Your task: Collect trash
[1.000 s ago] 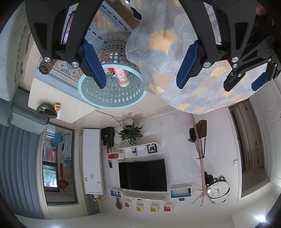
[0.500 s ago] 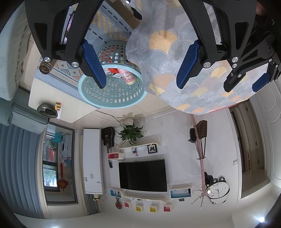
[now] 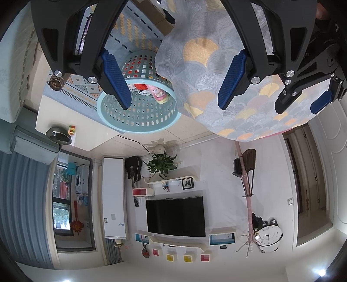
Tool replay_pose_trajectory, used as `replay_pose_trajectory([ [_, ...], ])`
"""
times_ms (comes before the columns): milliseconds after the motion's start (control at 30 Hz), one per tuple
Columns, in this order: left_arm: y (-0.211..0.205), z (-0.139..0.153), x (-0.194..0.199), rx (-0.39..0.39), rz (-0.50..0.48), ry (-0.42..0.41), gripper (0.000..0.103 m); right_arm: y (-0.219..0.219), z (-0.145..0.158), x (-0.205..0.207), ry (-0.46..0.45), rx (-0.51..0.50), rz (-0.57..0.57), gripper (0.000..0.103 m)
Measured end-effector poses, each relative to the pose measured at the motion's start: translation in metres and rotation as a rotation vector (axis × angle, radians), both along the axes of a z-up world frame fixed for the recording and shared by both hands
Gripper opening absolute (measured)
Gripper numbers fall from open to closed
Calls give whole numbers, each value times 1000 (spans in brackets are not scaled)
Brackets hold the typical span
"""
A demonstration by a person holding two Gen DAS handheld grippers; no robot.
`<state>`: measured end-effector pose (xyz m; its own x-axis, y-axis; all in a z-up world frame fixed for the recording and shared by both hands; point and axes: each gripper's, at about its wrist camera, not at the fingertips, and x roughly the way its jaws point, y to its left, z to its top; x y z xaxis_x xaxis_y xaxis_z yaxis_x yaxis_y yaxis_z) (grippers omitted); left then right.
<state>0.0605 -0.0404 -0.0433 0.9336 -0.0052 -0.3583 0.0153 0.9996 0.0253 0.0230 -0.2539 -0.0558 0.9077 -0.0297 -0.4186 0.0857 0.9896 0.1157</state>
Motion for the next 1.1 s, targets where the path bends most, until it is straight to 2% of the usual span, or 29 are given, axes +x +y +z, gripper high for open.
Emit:
replay_pose_trajectory([
  [1100, -1, 0, -1, 2, -1, 4, 94, -3, -4, -1, 13, 7, 4, 78],
])
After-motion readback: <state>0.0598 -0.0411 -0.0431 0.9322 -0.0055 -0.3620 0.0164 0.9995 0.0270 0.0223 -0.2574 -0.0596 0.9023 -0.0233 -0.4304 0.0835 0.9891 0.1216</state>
